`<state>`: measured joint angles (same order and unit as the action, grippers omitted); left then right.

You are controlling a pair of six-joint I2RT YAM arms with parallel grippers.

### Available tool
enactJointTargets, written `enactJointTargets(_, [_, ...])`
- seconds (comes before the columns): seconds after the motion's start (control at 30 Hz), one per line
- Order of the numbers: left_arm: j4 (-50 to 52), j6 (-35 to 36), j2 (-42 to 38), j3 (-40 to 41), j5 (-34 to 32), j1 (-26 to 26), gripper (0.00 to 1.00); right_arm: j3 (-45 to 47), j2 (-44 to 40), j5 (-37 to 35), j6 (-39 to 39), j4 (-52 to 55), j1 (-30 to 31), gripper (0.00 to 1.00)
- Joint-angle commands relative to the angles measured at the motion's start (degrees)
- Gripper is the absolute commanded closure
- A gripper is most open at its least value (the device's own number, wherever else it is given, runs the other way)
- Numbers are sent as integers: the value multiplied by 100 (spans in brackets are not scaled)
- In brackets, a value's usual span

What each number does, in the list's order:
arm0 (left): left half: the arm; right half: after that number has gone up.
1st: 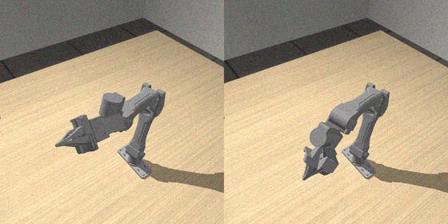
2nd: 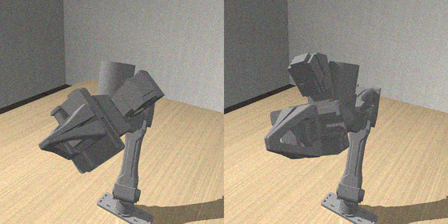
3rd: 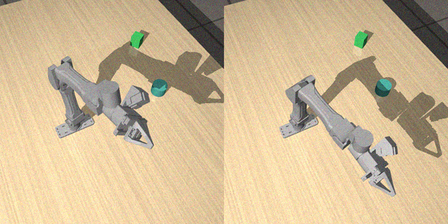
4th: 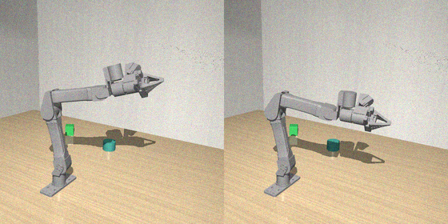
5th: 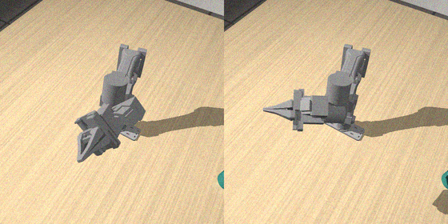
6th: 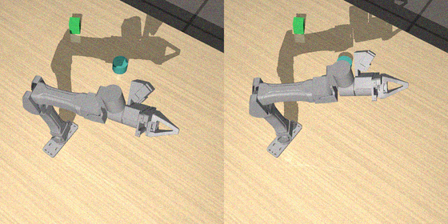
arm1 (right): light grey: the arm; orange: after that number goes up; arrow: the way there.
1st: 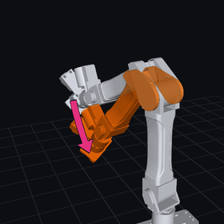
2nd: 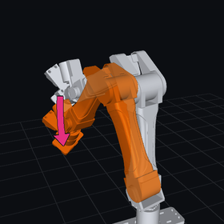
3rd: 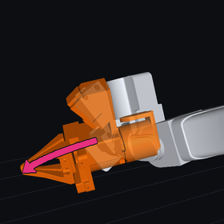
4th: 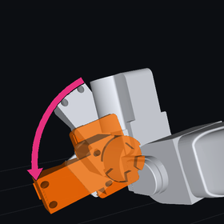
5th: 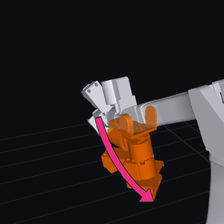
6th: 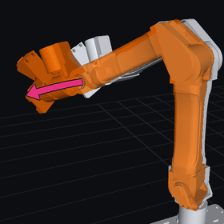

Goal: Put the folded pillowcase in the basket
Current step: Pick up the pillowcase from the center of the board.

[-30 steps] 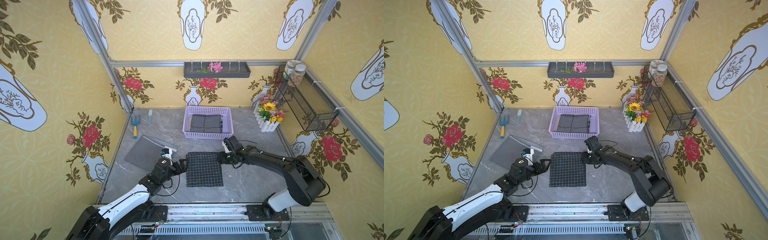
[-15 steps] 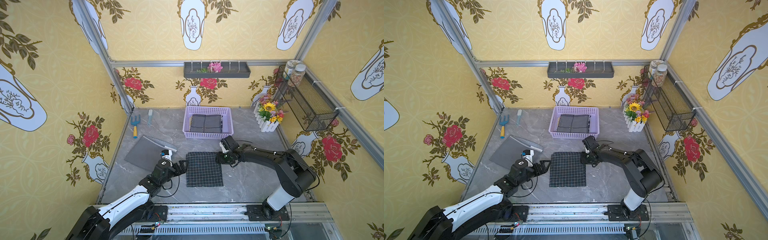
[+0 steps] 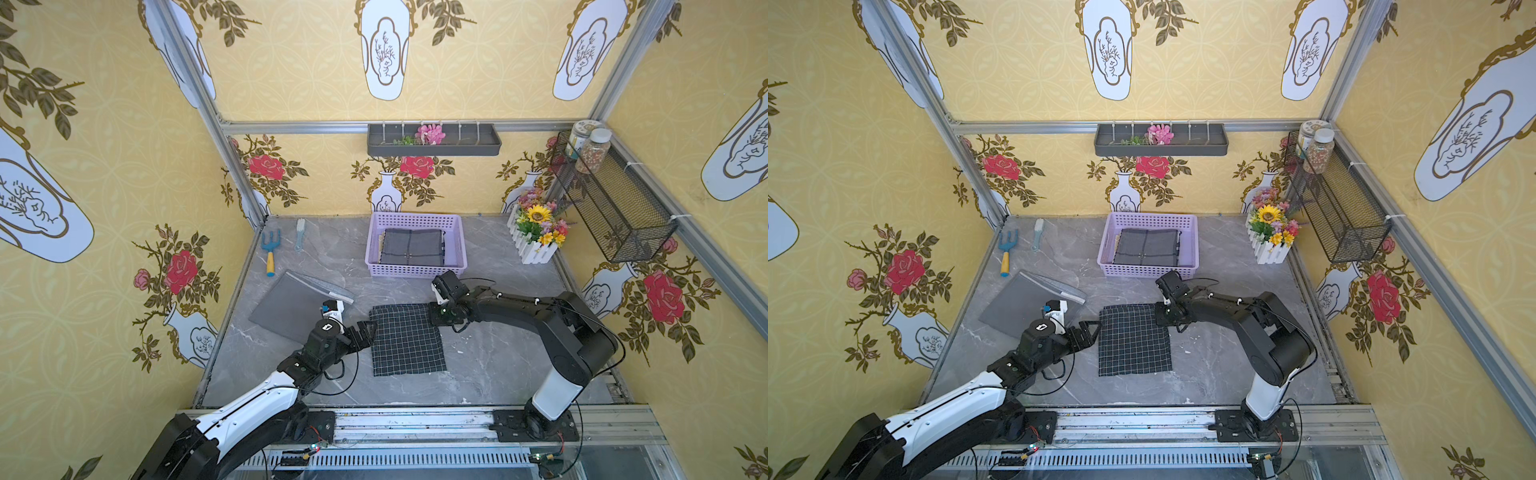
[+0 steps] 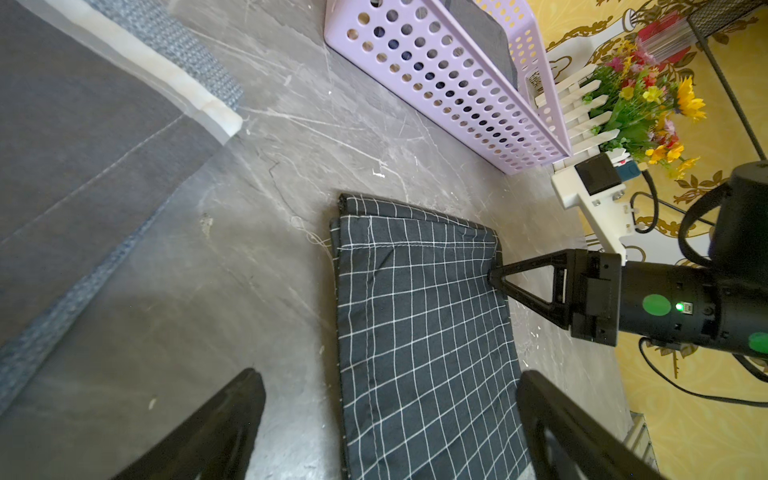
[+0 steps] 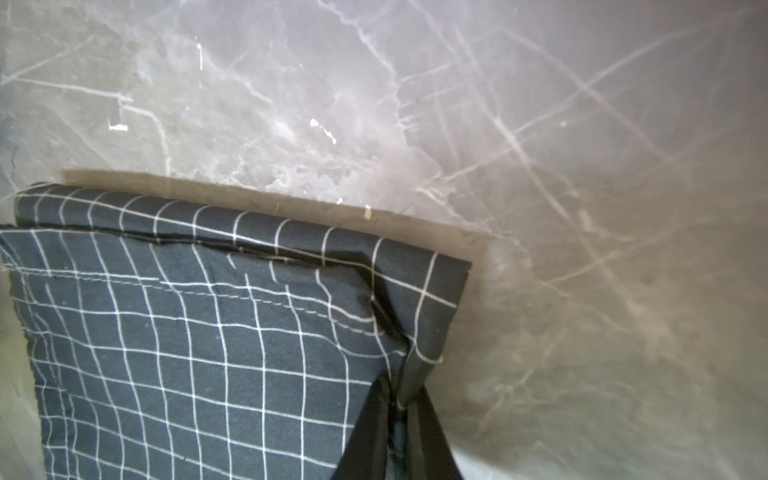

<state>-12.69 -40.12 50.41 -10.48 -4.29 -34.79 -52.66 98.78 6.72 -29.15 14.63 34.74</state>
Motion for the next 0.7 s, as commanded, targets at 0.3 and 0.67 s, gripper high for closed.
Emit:
enactJointTargets(0.3, [-393,-2,546,-94,61,-219,2,460,-567,-306,-69,152,-29,100])
enactJointTargets(0.67, [-657,-110,2073,-676,-106,-849,26,869,-966,-374,-56,34,-114,100])
